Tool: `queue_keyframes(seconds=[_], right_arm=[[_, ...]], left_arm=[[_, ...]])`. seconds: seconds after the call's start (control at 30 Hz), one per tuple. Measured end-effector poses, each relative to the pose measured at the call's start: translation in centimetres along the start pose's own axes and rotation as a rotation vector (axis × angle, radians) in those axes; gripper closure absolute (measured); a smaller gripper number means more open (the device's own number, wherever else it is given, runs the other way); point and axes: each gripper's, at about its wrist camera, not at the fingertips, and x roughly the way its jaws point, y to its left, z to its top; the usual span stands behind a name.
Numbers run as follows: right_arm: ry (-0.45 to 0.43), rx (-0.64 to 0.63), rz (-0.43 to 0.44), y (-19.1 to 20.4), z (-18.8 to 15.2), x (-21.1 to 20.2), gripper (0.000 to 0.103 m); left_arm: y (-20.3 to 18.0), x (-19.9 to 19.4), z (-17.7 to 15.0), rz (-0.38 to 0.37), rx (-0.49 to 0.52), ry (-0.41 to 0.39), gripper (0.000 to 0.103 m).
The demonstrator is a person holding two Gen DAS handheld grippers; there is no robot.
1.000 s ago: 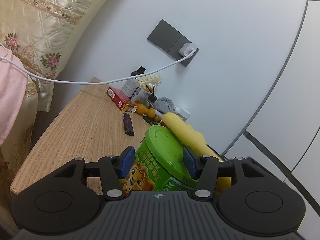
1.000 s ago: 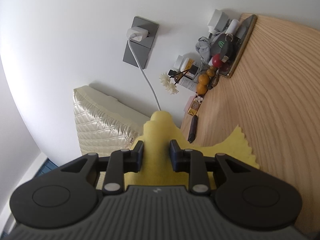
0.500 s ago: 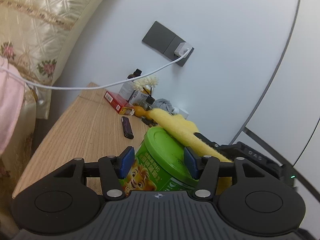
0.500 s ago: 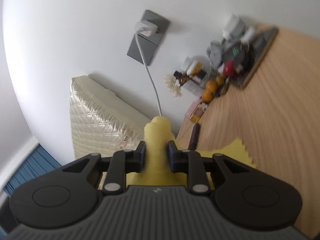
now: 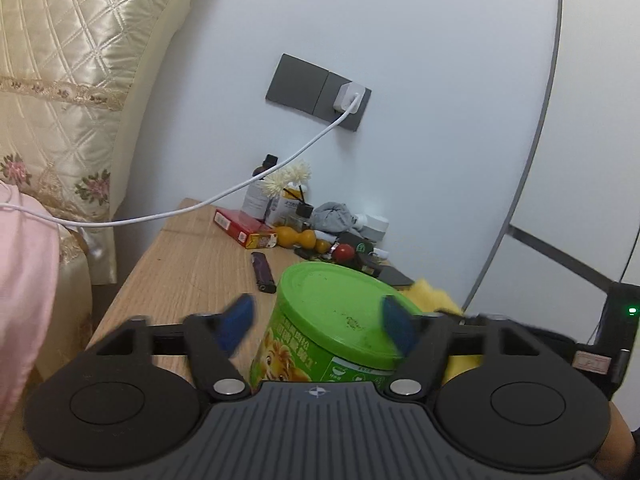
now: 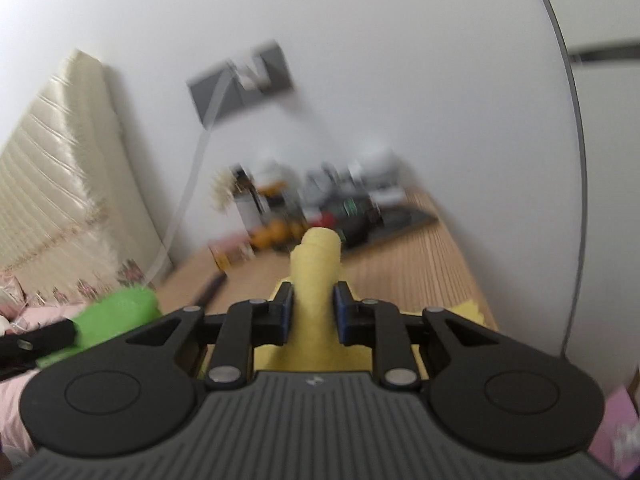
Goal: Clean container
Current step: 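Lower the green canister onto the nightstand with the left gripper and release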
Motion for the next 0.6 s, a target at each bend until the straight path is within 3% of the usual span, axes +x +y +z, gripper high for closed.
queue_keyframes(seconds=[0.07,0.2,0.27,0.3,0.33,0.6], right_arm=[[0.057,-0.011,-0.039,-0.1,-0.4,1.0,0.080],[0.062,-0.029,-0.047,0.3,-0.6,1.2,0.077],[0.054,-0.033,-0.045,0.6,-0.5,1.0,0.063],[0.040,-0.042,-0.056,0.8,-0.5,0.8,0.044],[0.020,-0.040,-0.060,1.1,-0.3,0.2,0.036],[-0.035,-0.060,-0.034,2.9,0.9,-4.6,0.025]], left_arm=[[-0.4,-0.4,0.0,0.010,0.030,-0.009,0.020],[-1.4,-1.2,0.1,0.032,0.078,-0.021,0.012],[-1.8,-1.5,0.3,0.044,0.094,-0.024,0.011],[-2.0,-1.7,0.4,0.047,0.095,-0.018,0.011],[-2.1,-1.8,0.6,0.053,0.091,-0.012,0.010],[-2.8,-4.1,1.1,0.083,0.116,-0.015,0.006]])
